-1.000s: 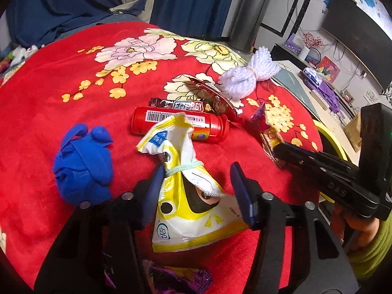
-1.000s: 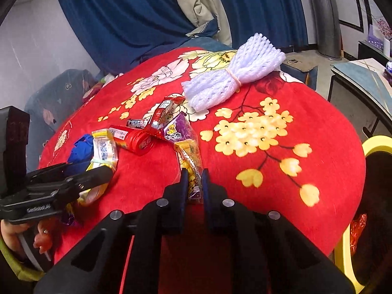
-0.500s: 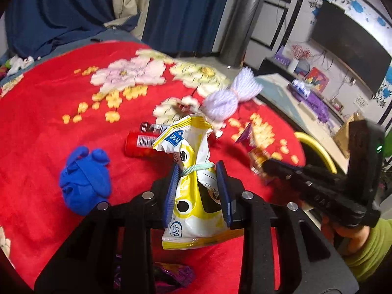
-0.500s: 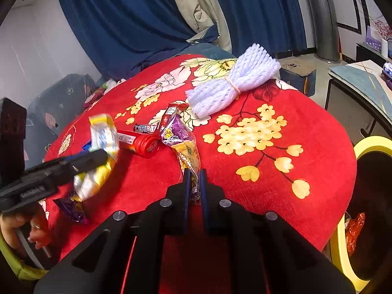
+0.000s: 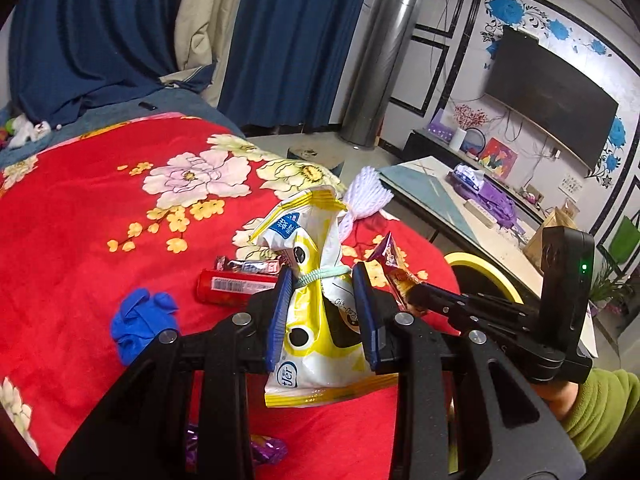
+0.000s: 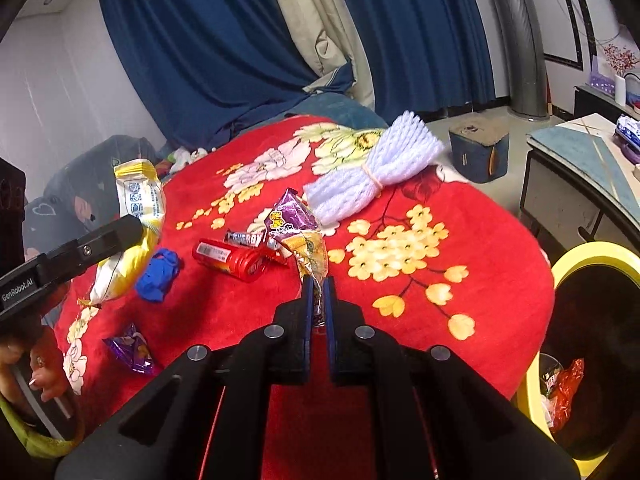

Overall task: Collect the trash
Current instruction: 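Carry the wrapper and chip bag over the yellow bin and open both tools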

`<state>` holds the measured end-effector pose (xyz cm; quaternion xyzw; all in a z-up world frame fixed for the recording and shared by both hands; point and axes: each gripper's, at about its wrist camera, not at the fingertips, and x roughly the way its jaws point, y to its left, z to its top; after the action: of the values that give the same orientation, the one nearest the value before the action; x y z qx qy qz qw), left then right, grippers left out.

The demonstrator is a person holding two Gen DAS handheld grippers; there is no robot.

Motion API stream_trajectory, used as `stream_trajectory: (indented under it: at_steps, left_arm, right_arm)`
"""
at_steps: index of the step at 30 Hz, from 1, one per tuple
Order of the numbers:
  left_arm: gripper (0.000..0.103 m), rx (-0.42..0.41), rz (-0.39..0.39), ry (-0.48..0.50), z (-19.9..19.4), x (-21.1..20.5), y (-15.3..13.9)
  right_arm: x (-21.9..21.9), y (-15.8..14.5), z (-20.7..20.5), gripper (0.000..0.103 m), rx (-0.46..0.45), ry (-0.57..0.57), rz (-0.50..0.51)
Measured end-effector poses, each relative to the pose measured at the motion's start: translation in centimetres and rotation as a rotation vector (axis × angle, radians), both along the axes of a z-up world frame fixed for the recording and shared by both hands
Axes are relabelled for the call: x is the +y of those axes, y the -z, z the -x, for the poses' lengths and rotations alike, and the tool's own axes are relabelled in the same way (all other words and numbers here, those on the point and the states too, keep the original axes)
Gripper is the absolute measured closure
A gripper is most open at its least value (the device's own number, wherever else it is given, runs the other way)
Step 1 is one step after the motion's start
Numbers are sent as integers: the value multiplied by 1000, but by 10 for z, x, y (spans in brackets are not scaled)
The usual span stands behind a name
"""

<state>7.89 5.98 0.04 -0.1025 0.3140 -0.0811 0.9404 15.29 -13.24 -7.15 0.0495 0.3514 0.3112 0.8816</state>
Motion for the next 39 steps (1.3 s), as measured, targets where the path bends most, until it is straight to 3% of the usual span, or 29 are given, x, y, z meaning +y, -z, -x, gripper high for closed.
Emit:
stream_trajectory:
  at_steps: [19,39]
  left_arm:
    - [79,-26,11,108,-14,-63,-4]
    - [79,-40,11,266,-43,-150,-9]
  right_arm:
    - [-57,-26,-1,98,-57,108,-55]
    - [-169,-23,9,98,-61,331,-74]
